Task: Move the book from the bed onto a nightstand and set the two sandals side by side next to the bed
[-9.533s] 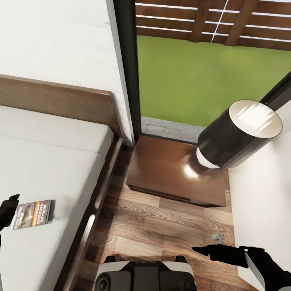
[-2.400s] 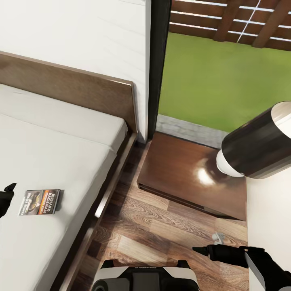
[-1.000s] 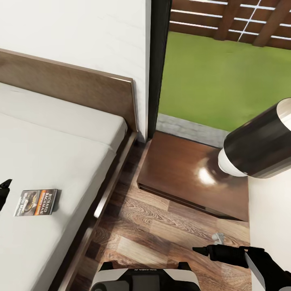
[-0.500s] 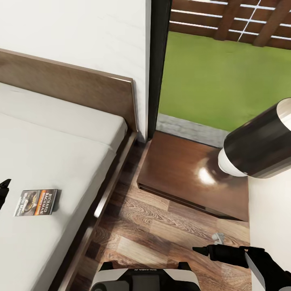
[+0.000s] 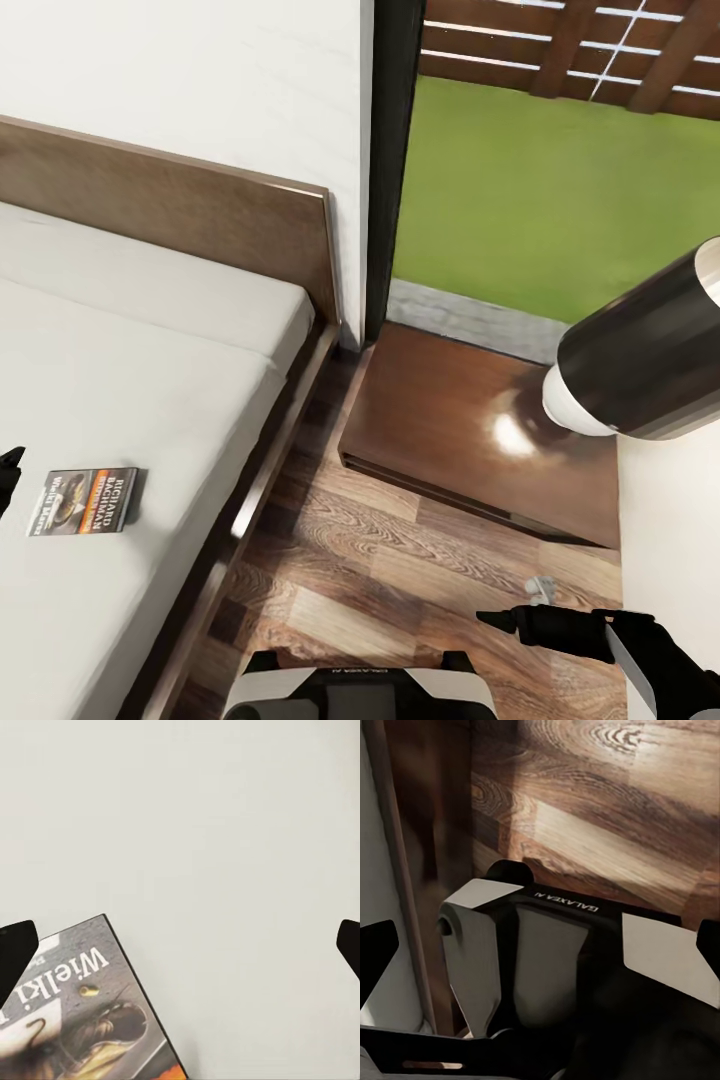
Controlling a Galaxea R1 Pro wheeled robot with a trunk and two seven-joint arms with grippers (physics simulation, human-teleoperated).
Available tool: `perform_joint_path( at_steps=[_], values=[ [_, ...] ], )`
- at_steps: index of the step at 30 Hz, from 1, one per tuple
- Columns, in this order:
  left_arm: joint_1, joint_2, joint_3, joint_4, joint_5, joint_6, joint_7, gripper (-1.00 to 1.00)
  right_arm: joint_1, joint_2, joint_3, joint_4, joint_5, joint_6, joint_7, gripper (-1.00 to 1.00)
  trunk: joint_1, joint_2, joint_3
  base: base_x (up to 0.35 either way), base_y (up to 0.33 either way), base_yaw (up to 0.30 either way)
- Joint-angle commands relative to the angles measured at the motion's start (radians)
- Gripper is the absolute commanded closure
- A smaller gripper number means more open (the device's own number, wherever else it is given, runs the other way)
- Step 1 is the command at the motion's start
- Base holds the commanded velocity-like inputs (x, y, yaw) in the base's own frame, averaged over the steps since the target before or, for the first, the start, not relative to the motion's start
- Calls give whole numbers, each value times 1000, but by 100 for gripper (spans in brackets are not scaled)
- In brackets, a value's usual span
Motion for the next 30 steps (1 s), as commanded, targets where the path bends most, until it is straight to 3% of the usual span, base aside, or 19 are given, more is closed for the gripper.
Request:
perform_joint_path(
  at_steps=[1,19,30],
  values=[
    [-1,0,4,0,8,9,-3,-100,0,0,-1,0,-6,8,1,-100,4,-8,-4,0,0,0],
    [-1,0,4,-1,7,9,-3,-100,0,0,0,0,-6,8,1,-100,73,-134,-60,0,0,0],
    [-1,1,5,-16,5,4,-2,-100,0,0,-1,0,-6,8,1,-100,73,-134,-60,0,0,0]
  ],
)
